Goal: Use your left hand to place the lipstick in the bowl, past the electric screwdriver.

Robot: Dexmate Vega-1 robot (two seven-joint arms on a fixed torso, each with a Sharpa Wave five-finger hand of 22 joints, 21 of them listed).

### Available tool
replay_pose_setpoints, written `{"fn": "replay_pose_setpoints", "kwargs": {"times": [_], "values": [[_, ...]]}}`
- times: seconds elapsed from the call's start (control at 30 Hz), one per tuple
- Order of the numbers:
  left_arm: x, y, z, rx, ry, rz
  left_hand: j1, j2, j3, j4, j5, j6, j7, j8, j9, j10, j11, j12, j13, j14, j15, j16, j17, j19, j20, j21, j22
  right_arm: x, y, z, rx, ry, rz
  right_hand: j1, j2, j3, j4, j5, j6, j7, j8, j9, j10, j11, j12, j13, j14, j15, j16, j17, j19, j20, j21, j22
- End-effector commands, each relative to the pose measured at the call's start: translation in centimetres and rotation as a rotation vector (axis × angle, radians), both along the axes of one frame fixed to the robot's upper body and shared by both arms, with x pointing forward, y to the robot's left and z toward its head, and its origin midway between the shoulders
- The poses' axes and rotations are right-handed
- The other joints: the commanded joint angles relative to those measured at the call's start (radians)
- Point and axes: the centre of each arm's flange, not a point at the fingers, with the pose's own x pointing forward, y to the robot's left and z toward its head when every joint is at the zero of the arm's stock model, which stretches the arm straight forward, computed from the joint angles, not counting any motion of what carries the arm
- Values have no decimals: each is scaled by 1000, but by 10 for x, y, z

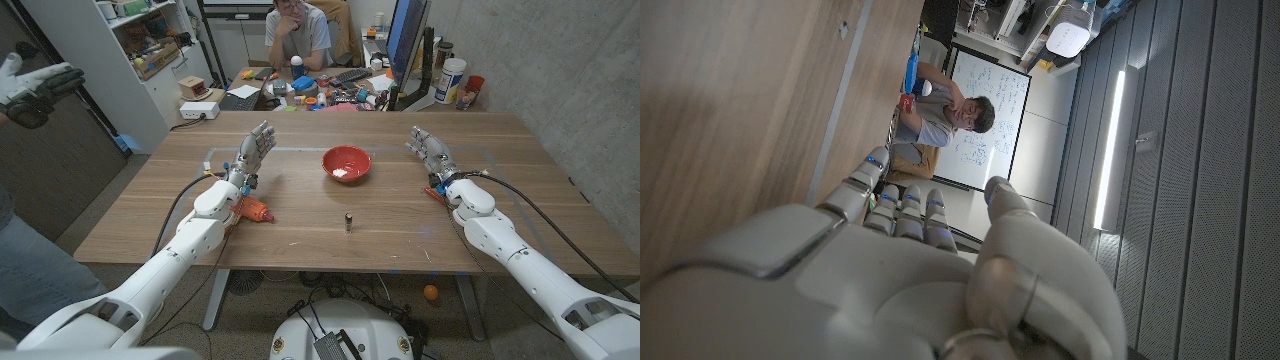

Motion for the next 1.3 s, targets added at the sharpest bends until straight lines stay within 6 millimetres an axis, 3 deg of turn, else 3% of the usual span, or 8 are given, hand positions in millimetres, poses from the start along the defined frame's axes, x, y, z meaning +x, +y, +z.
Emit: {"fn": "replay_pose_setpoints", "kwargs": {"times": [0.03, 0.5, 0.9, 1.3], "values": [[2, 0, 1, 8, 12, -2, 9, 1, 4, -1, 7, 6, 8, 7, 2, 4, 8, 6, 4, 2, 8, 6, 4, -3, 9, 5, 5, 1, 0, 0, 2, 3, -2, 8, -2, 6, 1, 5, 9, -2, 7, 3, 2, 8, 6, 2, -2, 7, 6, 1, 7, 2, 4, 1], [-3, -6, -4, 124, 41, 11, 23, 15, 14, -8, 9, 5, 8, 9, 2, 11, 7, 9, 4, 13, 11, 10, 3, -5, 22, 5, 5, -1, 2, -6, 8, 6, -1, 8, -1, 4, 1, 5, 10, -3, 9, 3, 3, 6, 5, 1, 1, 8, 4, 1, 3, 5, 3, 1], [-18, 3, 18, 219, -17, 55, 62, 39, 36, -27, 15, 1, 9, 11, 2, 12, 7, 8, 4, 15, 11, 9, 2, -3, 20, 5, 4, -1, 9, -6, -2, 17, 13, 6, -1, 3, 2, 5, 6, -5, 8, 3, 2, 7, 3, 1, 0, 9, 1, 2, -4, 9, 1, 2], [-32, -6, 25, 368, -30, 57, 131, 44, 62, -62, 19, -3, -2, 18, 3, 23, -5, 12, 6, 19, 6, 9, 1, -10, 18, 3, 3, -1, 15, -6, -12, 13, 20, 5, -1, 1, 3, 4, -1, -8, 6, 3, 1, 6, 2, 1, 0, 9, -1, 2, -12, 11, -1, 2]]}}
